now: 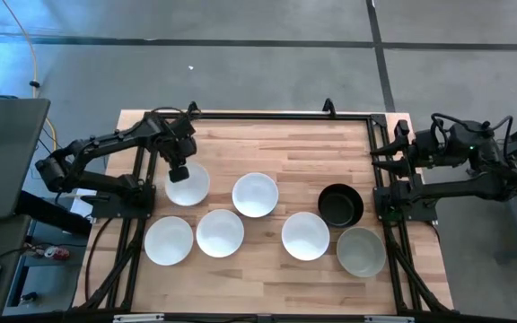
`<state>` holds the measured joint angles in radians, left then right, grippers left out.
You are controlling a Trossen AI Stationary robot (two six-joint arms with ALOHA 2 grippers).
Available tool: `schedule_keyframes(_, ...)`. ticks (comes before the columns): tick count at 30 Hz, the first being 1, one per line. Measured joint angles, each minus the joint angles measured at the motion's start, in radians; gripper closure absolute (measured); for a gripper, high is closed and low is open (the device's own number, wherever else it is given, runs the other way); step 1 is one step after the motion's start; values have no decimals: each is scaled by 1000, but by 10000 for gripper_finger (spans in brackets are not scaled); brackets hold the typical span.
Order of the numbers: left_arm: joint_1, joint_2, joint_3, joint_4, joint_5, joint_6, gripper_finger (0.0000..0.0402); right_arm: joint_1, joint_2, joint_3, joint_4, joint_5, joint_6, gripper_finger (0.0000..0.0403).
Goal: Nest bowls inside each other
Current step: Stack the white bowl on top of the white bowl
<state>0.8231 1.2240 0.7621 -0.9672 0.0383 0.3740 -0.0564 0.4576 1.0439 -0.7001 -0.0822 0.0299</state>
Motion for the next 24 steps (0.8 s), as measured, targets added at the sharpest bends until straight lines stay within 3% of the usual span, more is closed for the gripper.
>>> schedule_keyframes(4, 23, 0, 67, -4, 16, -47, 401, 0, 0, 0, -7, 0, 0, 284)
schedule_keyframes(15, 38, 64, 254, -64, 209, -156, 401, 0, 0, 0, -18, 0, 0, 284)
schedule_keyframes(24, -92, 259, 449, -101, 232, -258, 402, 0, 0, -73, -17, 0, 0, 284)
